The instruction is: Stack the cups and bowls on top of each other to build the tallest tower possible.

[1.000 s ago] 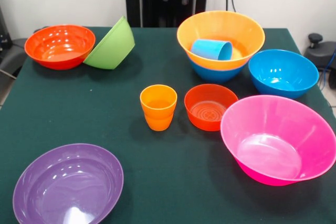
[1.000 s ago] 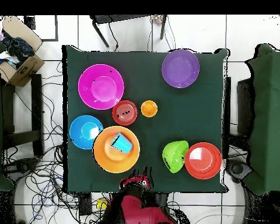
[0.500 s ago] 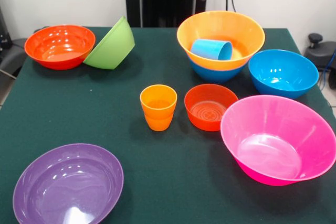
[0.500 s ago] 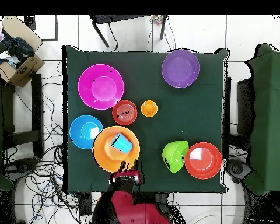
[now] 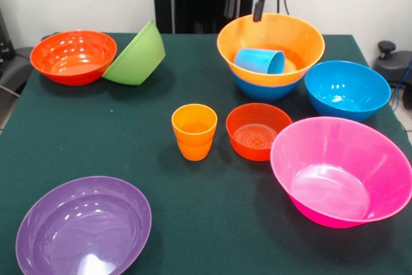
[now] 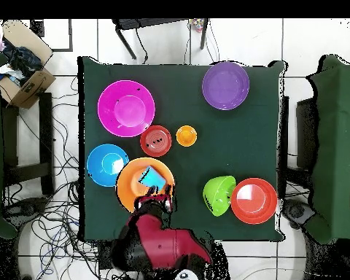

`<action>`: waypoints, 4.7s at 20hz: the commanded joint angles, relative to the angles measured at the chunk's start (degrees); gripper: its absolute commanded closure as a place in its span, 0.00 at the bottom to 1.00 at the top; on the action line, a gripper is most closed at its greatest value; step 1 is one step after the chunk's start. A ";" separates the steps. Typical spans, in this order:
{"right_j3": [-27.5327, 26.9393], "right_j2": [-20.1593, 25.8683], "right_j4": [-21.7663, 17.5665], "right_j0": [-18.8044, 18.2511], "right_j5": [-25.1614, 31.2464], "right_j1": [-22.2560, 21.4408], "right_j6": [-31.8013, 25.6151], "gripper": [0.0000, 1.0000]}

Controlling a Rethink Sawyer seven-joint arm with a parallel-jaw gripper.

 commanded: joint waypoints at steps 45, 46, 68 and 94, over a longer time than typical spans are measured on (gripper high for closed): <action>-21.17 -13.81 25.94 23.66 16.90 18.49 12.93 0.00; -21.81 -14.21 26.46 24.15 17.22 19.22 12.82 0.00; -23.93 -18.92 31.22 27.90 20.30 25.57 13.94 0.00; -22.89 -14.91 30.42 26.65 19.74 22.33 13.48 0.00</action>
